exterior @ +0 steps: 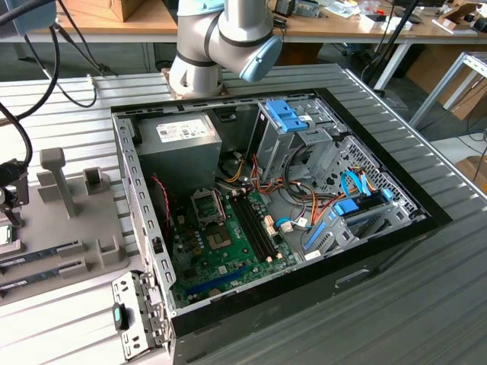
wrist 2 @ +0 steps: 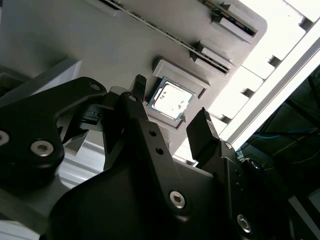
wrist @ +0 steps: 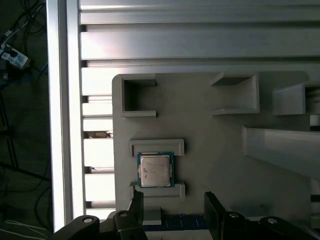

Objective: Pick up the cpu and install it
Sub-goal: 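Pick up the cpu and move it towards the insertion slot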

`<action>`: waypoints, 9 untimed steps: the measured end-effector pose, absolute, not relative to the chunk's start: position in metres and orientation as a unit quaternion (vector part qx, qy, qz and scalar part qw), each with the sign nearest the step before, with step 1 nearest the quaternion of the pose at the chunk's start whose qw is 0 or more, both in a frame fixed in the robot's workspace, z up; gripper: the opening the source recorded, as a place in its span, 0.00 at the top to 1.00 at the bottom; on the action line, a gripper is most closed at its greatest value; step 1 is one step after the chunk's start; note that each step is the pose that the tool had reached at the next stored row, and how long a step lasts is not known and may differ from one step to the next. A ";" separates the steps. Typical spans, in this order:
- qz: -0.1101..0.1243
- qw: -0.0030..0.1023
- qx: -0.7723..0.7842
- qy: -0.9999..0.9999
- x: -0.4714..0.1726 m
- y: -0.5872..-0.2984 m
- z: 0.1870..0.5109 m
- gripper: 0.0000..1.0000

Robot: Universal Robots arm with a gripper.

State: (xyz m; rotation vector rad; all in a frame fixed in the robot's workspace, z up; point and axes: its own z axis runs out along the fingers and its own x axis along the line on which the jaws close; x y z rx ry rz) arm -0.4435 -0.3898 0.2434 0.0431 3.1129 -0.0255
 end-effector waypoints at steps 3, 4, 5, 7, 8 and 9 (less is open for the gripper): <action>-0.008 0.014 0.014 1.000 -0.443 -0.390 0.242 0.40; -0.008 0.014 0.014 1.000 -0.443 -0.390 0.242 0.40; -0.008 0.014 0.014 1.000 -0.443 -0.390 0.242 0.40; -0.008 0.014 0.014 1.000 -0.443 -0.390 0.241 0.40; -0.008 0.014 0.014 1.000 -0.443 -0.390 0.241 0.40; -0.008 0.014 0.014 1.000 -0.443 -0.390 0.240 0.40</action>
